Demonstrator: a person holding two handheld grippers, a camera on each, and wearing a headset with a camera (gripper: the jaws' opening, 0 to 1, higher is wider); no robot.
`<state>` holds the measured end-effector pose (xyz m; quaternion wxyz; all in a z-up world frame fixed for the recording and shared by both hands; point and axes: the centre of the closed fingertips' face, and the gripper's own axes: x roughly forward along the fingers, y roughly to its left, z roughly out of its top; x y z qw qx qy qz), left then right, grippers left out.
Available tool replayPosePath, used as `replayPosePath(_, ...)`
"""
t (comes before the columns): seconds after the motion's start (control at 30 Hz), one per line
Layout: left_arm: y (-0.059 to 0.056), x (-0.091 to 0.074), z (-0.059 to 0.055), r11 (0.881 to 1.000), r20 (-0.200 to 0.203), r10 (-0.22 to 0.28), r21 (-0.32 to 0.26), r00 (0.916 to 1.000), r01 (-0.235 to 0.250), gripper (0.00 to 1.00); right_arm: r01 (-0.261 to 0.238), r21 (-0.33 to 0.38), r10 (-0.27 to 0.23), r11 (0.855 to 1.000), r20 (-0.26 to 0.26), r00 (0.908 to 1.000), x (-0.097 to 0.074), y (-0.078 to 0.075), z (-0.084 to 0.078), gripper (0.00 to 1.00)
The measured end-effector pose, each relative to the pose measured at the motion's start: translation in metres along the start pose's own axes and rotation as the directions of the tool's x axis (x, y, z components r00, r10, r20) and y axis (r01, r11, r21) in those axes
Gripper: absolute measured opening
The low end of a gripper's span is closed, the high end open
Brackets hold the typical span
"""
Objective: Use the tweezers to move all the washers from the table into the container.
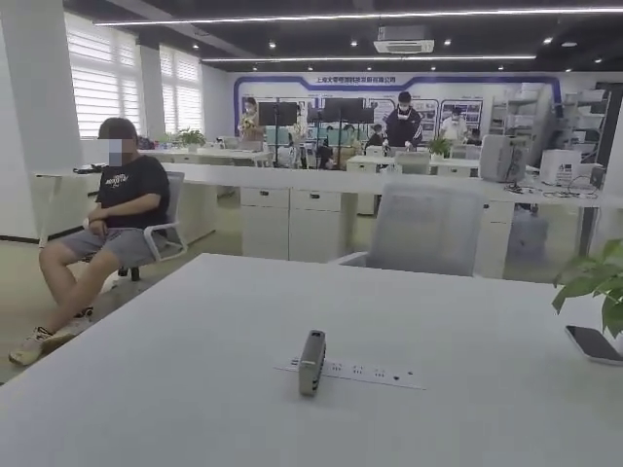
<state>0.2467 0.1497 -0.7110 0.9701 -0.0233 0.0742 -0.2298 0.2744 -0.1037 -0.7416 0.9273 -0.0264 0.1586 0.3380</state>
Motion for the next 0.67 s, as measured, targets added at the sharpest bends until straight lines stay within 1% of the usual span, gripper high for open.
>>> replayPosePath(0.03,-0.001,0.000,0.001,1.000,0.011,-0.002,0.004,0.9999,0.002,0.99,0.013,-0.012,-0.013,1.000,0.002,0.9999,-0.001,-0.001,0.000,0.99)
replayPosePath(0.07,-0.001,0.000,0.002,1.000,0.036,-0.002,0.009,0.9994,0.002,0.99,0.051,-0.055,-0.051,0.997,-0.002,0.9987,-0.002,-0.008,0.000,0.99)
replayPosePath(0.1,-0.001,0.000,0.003,1.000,0.047,-0.003,0.006,0.9989,0.003,0.99,0.079,-0.101,-0.080,0.992,-0.004,0.9968,-0.003,-0.011,0.002,0.99)
replayPosePath(0.13,0.001,0.001,0.002,1.000,0.042,-0.003,-0.009,0.9991,0.003,0.99,0.103,-0.166,-0.102,0.981,0.009,0.9947,-0.004,-0.013,0.007,0.99)
replayPosePath(0.17,0.002,0.001,0.002,1.000,0.043,0.002,-0.026,0.9991,-0.001,0.99,0.115,-0.205,-0.112,0.972,0.027,0.9934,-0.005,-0.013,0.011,0.99)
replayPosePath(0.2,0.005,0.000,0.003,0.999,0.048,0.010,-0.034,0.9988,-0.008,0.99,0.132,-0.218,-0.127,0.967,0.038,0.9912,-0.006,-0.014,0.014,0.99)
replayPosePath(0.3,0.009,-0.002,0.007,0.999,0.078,0.031,-0.035,0.9965,-0.028,0.99,0.159,-0.221,-0.148,0.962,0.066,0.9868,-0.009,-0.016,0.019,0.99)
replayPosePath(0.33,0.011,-0.002,0.009,0.999,0.088,0.034,-0.043,0.9956,-0.030,0.99,0.159,-0.213,-0.146,0.964,0.075,0.9865,-0.010,-0.017,0.020,0.99)
replayPosePath(0.4,0.013,-0.002,0.009,0.998,0.093,0.042,-0.051,0.9948,-0.037,0.99,0.158,-0.163,-0.145,0.974,0.088,0.9855,-0.010,-0.021,0.020,0.99)
replayPosePath(0.43,0.015,-0.001,0.006,0.997,0.079,0.048,-0.071,0.9958,-0.043,0.99,0.162,-0.148,-0.150,0.976,0.087,0.9848,-0.011,-0.024,0.020,0.99)
replayPosePath(0.47,0.016,-0.001,0.004,0.996,0.073,0.050,-0.082,0.9961,-0.044,0.99,0.166,-0.131,-0.155,0.977,0.086,0.9841,-0.012,-0.026,0.019,0.99)
replayPosePath(0.53,0.017,-0.002,0.004,0.995,0.074,0.055,-0.088,0.9958,-0.048,0.99,0.191,-0.095,-0.182,0.977,0.095,0.9787,-0.015,-0.035,0.019,0.99)
replayPosePath(0.6,0.017,-0.003,0.006,0.995,0.084,0.059,-0.087,0.9947,-0.052,0.99,0.216,-0.047,-0.209,0.975,0.128,0.9696,-0.019,-0.042,0.023,0.99)
replayPosePath(0.63,0.017,-0.003,0.006,0.995,0.084,0.061,-0.084,0.9946,-0.054,0.99,0.233,-0.023,-0.228,0.972,0.146,0.9627,-0.023,-0.047,0.026,0.99)
replayPosePath(0.67,0.017,-0.003,0.006,0.995,0.083,0.061,-0.084,0.9946,-0.054,0.99,0.244,-0.009,-0.240,0.970,0.155,0.9584,-0.025,-0.050,0.027,0.99)
